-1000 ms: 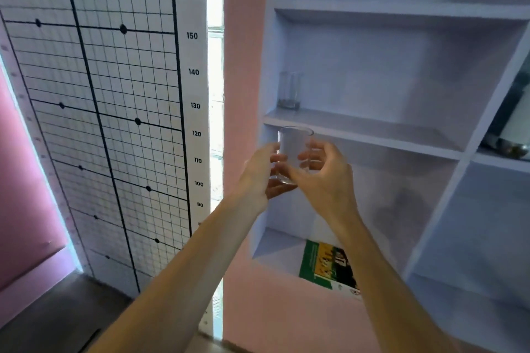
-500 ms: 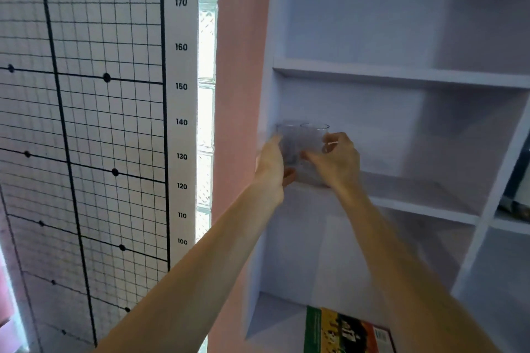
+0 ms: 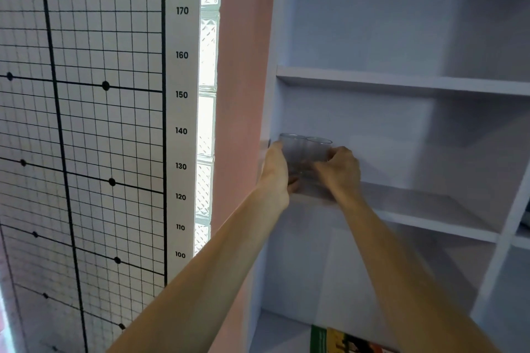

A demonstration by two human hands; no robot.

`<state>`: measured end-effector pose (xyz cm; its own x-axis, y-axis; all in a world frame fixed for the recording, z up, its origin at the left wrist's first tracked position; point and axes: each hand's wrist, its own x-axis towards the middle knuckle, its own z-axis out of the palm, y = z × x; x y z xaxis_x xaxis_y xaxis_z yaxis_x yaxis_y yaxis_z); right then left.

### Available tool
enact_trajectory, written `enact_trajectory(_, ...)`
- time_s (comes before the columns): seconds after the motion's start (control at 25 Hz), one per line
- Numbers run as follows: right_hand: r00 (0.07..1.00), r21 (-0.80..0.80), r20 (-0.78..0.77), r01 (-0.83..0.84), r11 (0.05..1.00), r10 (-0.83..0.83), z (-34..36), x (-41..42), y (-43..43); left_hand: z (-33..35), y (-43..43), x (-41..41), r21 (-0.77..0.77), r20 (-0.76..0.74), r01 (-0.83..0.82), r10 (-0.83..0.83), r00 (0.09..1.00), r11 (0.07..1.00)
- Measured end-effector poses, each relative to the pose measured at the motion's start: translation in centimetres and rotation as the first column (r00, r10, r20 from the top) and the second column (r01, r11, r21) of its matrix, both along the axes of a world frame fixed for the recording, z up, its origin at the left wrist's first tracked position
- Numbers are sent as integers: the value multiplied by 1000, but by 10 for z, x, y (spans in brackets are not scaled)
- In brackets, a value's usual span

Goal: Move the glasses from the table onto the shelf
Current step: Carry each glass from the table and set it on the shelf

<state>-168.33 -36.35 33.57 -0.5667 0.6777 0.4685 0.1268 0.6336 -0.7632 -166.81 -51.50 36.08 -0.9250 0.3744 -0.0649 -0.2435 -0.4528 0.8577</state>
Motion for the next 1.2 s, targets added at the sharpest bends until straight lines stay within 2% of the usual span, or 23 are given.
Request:
enact_trajectory(0.56, 997, -27, 77, 1, 1000, 1, 7, 16, -18, -1, -5, -3, -16, 4, 52, -52, 999, 999)
enact_trajectory(0.68, 998, -10, -57, 15, 1000, -15, -3, 42, -41, -7, -12, 0, -7, -4, 73, -73, 997, 997)
enact_trajectory(0.76, 979, 18, -198, -40, 999, 43, -20, 71, -63, -21, -17, 11, 16, -19, 80, -80, 997, 997)
enact_trajectory(0.84, 966, 27, -230, -119, 993, 122, -45, 102, -83, -45, -19, 33, 42, -18, 100, -99, 995, 994)
enact_trajectory(0.92, 980, 74, -145, -125, 989, 134, -72, 129, -92, -75, -15, 56, 32, 4, 131, -132, 991, 991)
enact_trajectory(1.0, 995, 89, -70, -70, 994, 76, -99, 153, -89, -108, -8, 76, -17, 61, 161, -160, 985, 987)
enact_trajectory(1.2, 994, -22, 62, 94, 995, -93, -165, 233, -62, -182, 25, 128, -149, 166, 364, -340, 926, 919)
